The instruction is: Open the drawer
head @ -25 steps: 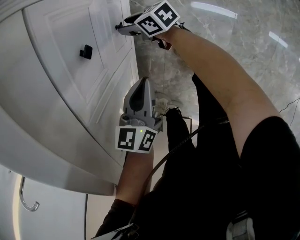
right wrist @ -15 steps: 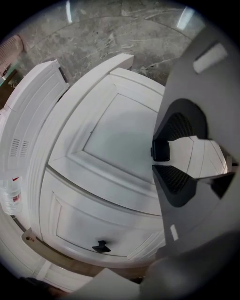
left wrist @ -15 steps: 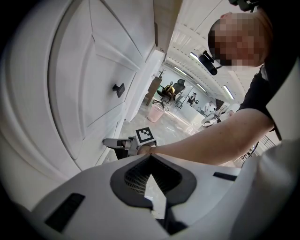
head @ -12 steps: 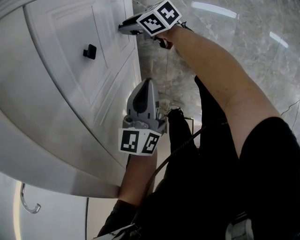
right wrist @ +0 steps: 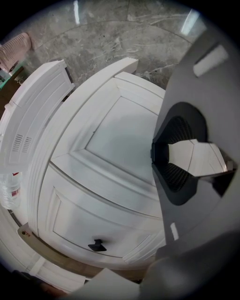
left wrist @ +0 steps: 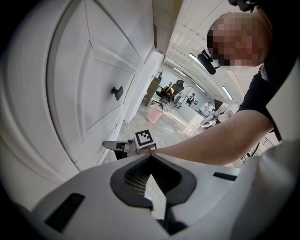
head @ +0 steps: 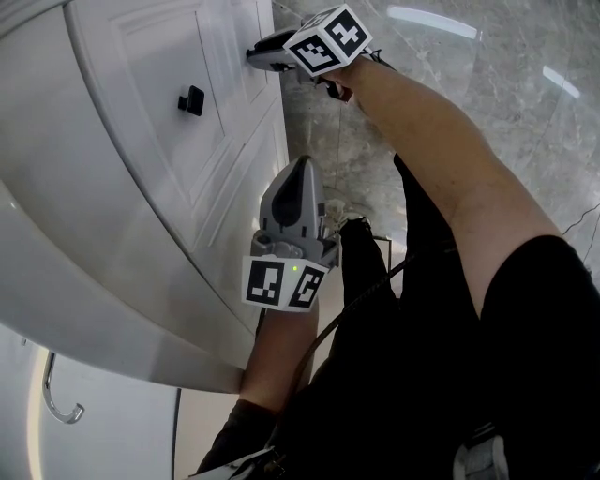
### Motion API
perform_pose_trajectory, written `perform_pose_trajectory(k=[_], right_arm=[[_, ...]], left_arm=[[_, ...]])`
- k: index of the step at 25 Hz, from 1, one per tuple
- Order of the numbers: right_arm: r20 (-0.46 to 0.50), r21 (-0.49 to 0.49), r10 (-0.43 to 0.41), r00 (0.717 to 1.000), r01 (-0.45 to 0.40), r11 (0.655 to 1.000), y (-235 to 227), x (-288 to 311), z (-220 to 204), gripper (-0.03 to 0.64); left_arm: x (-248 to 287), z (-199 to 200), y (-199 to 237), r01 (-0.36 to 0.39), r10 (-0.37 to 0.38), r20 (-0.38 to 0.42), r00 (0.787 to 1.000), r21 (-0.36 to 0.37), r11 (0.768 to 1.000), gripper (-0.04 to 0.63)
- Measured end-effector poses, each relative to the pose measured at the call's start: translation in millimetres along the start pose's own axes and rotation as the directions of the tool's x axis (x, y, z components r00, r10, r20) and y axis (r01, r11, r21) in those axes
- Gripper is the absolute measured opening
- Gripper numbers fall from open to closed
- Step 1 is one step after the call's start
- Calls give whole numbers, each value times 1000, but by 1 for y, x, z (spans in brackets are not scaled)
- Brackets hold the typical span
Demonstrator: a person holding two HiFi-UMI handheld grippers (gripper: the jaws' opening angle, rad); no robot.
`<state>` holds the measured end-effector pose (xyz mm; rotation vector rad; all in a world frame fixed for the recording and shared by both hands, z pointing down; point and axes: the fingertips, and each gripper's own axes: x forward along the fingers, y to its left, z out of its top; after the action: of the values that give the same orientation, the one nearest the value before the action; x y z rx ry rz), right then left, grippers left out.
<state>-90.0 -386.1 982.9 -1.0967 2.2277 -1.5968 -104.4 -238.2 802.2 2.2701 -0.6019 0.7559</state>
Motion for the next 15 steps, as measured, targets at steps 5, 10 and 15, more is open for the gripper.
perform_pose_trajectory(k=[5, 10, 15], right_arm=[[-4, 0, 4, 1000, -4, 1000, -1, -5, -2, 124], [15, 24, 10, 1000, -11, 1000, -5, -22, -10, 124], [-1, 14, 0, 1000, 0, 1000, -5, -36, -14, 124]], left_arm=[[-1, 4, -3, 1, -1, 6, 1000, 7, 1000, 2], [-2, 3, -2, 1, -1, 5, 1000, 2, 1000, 2], [-3, 5, -8, 11, -11, 3, 1000, 15, 1000, 2]])
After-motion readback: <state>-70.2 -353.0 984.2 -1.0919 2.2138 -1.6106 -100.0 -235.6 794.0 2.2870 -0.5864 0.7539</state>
